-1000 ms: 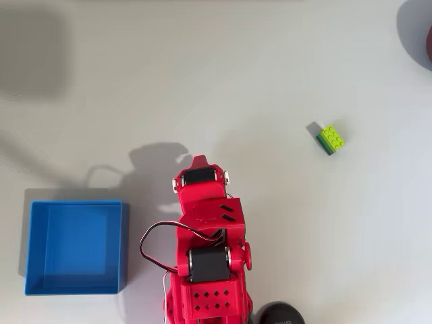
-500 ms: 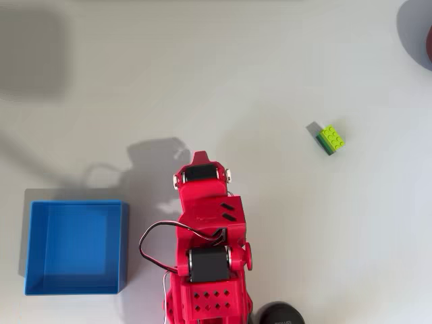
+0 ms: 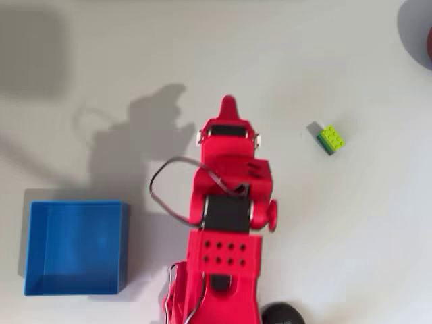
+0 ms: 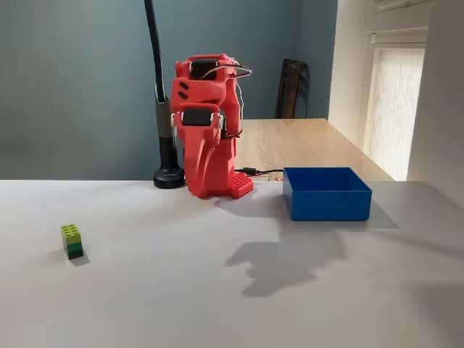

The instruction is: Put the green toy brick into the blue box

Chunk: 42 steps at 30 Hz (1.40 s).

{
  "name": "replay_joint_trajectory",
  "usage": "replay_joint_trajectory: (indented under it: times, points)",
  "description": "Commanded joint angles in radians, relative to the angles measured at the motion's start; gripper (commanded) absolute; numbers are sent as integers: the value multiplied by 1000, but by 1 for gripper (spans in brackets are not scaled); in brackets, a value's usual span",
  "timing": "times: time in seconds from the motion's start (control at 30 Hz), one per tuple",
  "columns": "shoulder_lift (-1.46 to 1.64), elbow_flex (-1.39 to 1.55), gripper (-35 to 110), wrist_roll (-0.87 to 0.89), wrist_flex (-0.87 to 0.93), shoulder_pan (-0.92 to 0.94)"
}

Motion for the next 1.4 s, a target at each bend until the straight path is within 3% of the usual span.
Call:
replay_joint_trajectory:
  times: [0.0,0.7,1.37]
  points:
    - [-130,-253,36,52,160,74]
    - [-546,-436,42,137,218,515]
    - [-899,-767,34,339,213,558]
